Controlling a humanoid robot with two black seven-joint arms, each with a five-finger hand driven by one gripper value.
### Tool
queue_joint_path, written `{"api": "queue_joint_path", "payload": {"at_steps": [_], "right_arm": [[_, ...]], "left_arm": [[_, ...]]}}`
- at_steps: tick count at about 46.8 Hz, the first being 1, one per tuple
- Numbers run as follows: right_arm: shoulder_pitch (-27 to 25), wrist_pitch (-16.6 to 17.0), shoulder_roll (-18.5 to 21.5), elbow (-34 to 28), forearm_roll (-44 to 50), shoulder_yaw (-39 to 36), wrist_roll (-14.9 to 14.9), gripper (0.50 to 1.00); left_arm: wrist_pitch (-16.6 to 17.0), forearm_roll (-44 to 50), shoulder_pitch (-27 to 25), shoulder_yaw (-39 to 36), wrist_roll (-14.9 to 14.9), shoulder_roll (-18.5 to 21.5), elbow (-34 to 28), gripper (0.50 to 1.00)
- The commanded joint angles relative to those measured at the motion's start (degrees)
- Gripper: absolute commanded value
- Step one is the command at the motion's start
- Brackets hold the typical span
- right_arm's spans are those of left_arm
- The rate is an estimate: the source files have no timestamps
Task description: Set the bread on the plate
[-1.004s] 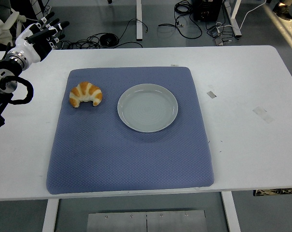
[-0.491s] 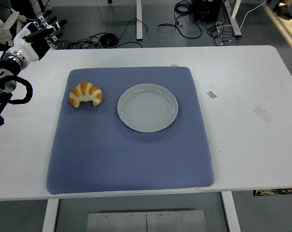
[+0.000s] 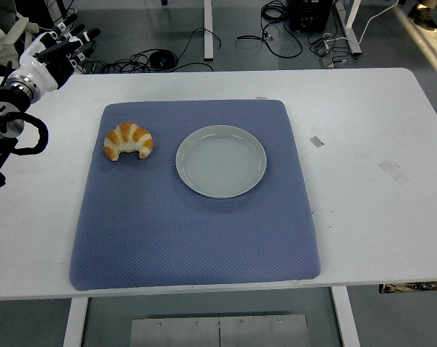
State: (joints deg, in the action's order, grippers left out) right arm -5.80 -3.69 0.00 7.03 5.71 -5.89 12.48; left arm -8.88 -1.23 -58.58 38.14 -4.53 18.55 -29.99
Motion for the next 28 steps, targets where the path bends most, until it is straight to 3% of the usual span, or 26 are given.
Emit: {"api": "queue_joint_path", "payload": {"at_steps": [1,28], "right_arm": [[0.0,0.0,0.0,0.0,0.0,0.0,0.0,1.0],[0.0,0.0,0.0,0.0,0.0,0.0,0.0,1.0]], "left_arm": [[0.0,0.0,0.0,0.0,0.0,0.0,0.0,0.984],[-0.4,-0.1,-0.5,0.0,-0.2,0.4,0.5,0.984]]}}
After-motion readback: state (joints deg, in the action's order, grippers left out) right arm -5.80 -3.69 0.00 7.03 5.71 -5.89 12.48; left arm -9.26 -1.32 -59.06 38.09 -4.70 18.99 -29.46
